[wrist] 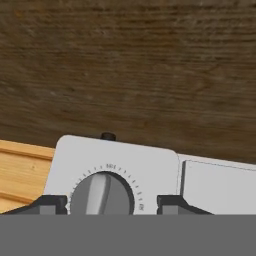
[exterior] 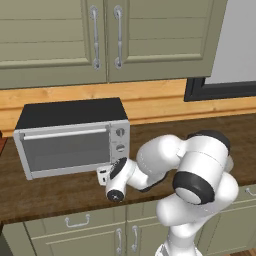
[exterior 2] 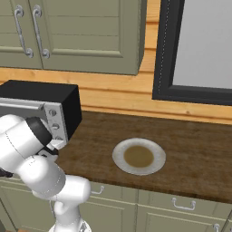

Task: Pick up the kebab skewer and baguette bread, and place them inside the toaster oven. Close the toaster oven door and start by setting the timer.

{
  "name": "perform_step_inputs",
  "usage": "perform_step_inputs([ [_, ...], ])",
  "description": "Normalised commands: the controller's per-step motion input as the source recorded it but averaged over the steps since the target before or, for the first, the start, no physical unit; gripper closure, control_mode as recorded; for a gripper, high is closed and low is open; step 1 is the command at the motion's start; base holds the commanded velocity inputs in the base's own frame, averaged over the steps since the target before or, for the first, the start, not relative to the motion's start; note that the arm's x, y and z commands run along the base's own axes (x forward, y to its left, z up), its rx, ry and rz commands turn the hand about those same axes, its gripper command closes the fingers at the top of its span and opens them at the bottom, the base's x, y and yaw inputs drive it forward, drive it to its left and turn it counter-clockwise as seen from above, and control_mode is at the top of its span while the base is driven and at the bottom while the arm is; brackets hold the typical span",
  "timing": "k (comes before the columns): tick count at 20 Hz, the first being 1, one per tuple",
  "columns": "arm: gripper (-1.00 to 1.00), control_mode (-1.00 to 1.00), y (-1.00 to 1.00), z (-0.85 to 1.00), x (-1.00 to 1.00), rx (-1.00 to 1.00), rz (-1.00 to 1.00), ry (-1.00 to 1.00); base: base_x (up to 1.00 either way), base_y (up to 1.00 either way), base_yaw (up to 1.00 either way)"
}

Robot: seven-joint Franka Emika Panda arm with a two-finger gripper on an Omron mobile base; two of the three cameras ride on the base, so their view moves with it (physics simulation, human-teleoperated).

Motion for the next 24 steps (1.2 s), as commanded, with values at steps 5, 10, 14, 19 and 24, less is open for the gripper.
perform_step_inputs([
  [5,1.0,-1.0,-0.1,0.0,0.0,0.01,0.0,0.0,0.0,0.0,0.0],
  [10,1.0,-1.0,-0.03,0.0,0.0,0.15,-0.01,0.0,0.0,0.0,0.0],
  [14,1.0,-1.0,-0.01,0.01,0.0,0.25,-0.07,0.0,0.0,0.0,0.0],
  [19,1.0,-1.0,0.0,0.0,0.0,0.26,-0.07,0.0,0.0,0.0,0.0],
  [24,1.0,-1.0,0.0,0.0,0.0,0.29,-0.07,0.0,0.0,0.0,0.0],
])
